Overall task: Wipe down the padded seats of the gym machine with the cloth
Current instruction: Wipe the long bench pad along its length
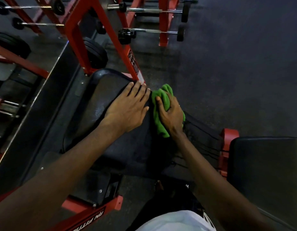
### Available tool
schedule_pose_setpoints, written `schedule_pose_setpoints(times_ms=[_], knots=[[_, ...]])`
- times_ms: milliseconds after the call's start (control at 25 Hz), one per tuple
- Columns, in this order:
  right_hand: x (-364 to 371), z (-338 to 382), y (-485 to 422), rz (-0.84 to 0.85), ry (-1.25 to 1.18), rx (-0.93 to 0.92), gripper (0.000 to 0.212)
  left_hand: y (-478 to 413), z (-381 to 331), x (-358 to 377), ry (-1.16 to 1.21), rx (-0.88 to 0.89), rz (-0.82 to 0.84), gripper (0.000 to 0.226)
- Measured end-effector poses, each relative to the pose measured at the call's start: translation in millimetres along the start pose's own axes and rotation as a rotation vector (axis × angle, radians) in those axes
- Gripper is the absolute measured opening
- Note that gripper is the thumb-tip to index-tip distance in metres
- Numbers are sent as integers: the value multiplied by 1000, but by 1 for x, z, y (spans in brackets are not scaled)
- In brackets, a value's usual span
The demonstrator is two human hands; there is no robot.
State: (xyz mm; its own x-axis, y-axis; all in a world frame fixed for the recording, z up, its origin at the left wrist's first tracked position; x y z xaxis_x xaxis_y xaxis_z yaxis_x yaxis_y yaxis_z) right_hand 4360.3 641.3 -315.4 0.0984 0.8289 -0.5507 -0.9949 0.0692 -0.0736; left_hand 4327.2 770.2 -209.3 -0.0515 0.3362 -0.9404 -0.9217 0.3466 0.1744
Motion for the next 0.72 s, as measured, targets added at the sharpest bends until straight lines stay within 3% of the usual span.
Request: schedule_pose_setpoints(times_ms=[120,320,400,600,720], knots=[[-8,-46,10,-42,-1,-17,50,0,2,3,-34,-24,-10,67],[-25,-124,16,-23,78,390,74,-1,-1,6,-58,-10,0,66],[-19,-93,14,-27,46,358,61,-2,0,6,-63,-14,2,67],[5,16,-10,39,-74,-28,41,-3,0,5,-69,-12,8,69],[-3,-32,-3,-17,-10,15,50,-2,-1,4,-67,-14,5,67]])
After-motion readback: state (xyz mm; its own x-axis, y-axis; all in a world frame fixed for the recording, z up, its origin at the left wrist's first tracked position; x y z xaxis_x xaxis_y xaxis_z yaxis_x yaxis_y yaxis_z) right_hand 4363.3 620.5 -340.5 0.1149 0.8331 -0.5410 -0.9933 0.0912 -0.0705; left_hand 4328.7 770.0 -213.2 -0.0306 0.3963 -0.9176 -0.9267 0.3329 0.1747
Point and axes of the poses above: each hand's wrist, its own y-axis away from the middle knuckle, its own x-axis out of the palm, z = x × y, the point moved 8 cm from there along -y, towards the middle knuckle, and after that the axes turned 12 degrees about y, right-handed, at the moved point
